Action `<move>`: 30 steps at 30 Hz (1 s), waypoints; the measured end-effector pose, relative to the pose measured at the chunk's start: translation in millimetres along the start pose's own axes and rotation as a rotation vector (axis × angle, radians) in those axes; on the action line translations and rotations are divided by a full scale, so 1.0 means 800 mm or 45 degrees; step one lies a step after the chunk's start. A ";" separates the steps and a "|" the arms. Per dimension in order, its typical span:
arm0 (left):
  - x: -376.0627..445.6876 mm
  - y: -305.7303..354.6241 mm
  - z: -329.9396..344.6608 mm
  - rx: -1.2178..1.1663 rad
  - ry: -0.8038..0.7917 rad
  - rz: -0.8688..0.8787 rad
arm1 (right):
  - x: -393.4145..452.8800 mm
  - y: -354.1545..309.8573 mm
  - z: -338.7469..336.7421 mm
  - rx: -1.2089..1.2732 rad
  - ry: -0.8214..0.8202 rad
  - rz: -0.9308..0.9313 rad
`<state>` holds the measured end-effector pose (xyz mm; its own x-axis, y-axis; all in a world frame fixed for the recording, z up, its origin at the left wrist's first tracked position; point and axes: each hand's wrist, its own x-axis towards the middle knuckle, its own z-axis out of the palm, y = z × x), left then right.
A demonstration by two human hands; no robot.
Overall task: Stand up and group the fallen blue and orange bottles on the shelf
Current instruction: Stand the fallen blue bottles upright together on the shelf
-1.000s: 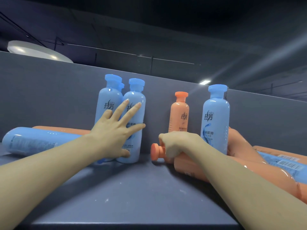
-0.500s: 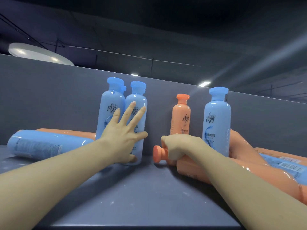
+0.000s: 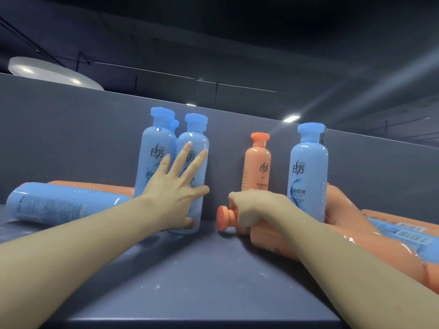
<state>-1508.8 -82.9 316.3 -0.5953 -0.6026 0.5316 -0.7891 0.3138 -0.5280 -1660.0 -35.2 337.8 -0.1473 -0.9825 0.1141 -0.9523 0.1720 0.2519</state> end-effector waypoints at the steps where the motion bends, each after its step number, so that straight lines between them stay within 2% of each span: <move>1: 0.000 0.000 0.000 -0.005 0.002 -0.001 | -0.003 0.001 -0.002 0.018 0.031 0.031; 4: -0.001 0.001 0.000 -0.008 0.016 0.004 | -0.007 -0.002 -0.005 -0.004 -0.056 0.038; 8: -0.003 0.001 0.000 -0.004 0.023 0.017 | -0.005 -0.003 -0.006 0.018 -0.030 0.028; 13: -0.007 -0.006 -0.010 -0.089 0.063 0.028 | -0.003 -0.002 -0.005 0.193 0.127 -0.002; 17: -0.015 -0.012 -0.024 -0.275 0.104 0.060 | -0.013 -0.005 -0.011 0.352 0.275 -0.069; 22: -0.035 -0.030 -0.034 -0.490 0.126 0.028 | -0.024 -0.021 -0.011 0.395 0.406 -0.141; 30: -0.086 -0.102 -0.012 -0.770 -0.029 -0.137 | -0.036 -0.058 -0.021 0.415 0.456 -0.203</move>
<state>-1405.1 -60.1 328.7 -0.5096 -0.6674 0.5430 -0.7947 0.6071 0.0004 -1607.0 -13.3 338.9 0.0529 -0.8986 0.4356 -0.9978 -0.0652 -0.0135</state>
